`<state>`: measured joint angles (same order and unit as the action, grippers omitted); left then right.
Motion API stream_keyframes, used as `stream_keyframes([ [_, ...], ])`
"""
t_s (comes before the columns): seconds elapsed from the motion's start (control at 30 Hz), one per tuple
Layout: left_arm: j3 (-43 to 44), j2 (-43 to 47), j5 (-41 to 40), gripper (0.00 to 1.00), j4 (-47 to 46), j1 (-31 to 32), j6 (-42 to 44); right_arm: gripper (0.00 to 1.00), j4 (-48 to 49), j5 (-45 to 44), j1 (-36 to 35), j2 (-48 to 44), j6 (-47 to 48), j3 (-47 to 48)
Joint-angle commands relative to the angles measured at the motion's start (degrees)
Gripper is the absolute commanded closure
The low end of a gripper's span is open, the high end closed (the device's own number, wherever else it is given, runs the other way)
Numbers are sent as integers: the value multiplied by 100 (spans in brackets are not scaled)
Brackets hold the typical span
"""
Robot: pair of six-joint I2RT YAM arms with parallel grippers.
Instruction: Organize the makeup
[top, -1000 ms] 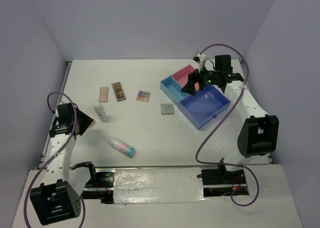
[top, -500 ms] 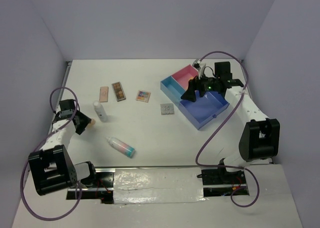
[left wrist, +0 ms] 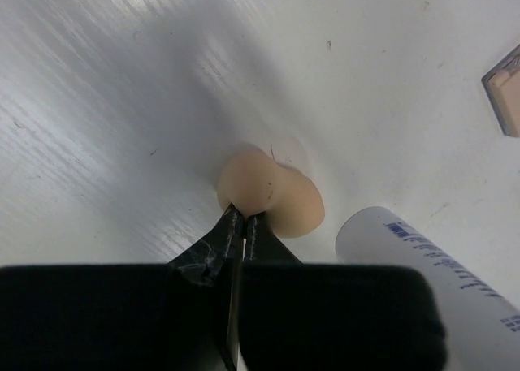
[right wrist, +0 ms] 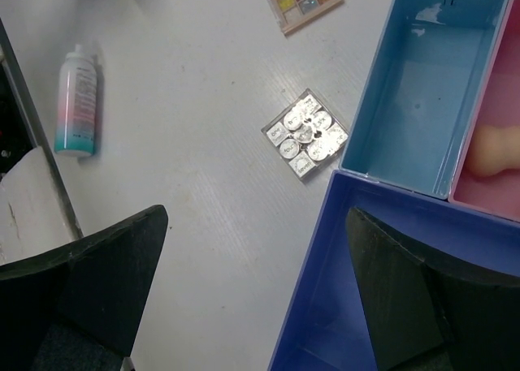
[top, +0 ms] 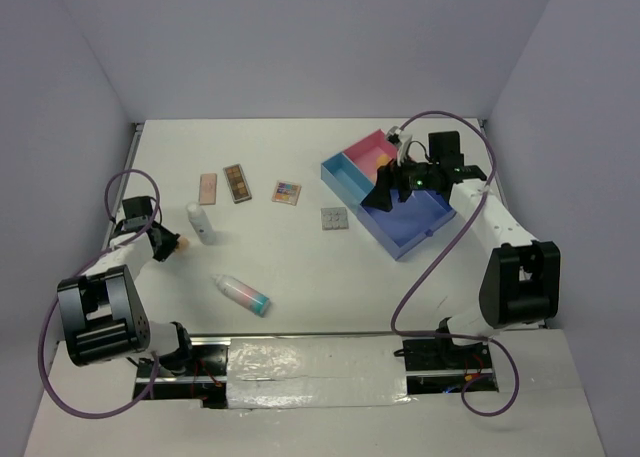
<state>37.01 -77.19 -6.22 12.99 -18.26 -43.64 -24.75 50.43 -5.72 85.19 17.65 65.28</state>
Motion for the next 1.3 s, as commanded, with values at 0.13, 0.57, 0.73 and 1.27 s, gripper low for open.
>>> stream_keyframes([
  [0.13,-18,816,-108,100,290,-28,101,5,-371,142,-271,-345,396,-15],
  [0.57,-46,4281,1297,100,2023,33,364,47,-1716,959,-1414,208,635,652],
  [0.73,43,5327,2044,100,1225,68,444,49,-1980,1240,-1801,411,494,943],
  [1.27,-951,4724,3278,100,-2617,1981,-120,36,-1515,2313,-1994,999,-1544,1602],
])
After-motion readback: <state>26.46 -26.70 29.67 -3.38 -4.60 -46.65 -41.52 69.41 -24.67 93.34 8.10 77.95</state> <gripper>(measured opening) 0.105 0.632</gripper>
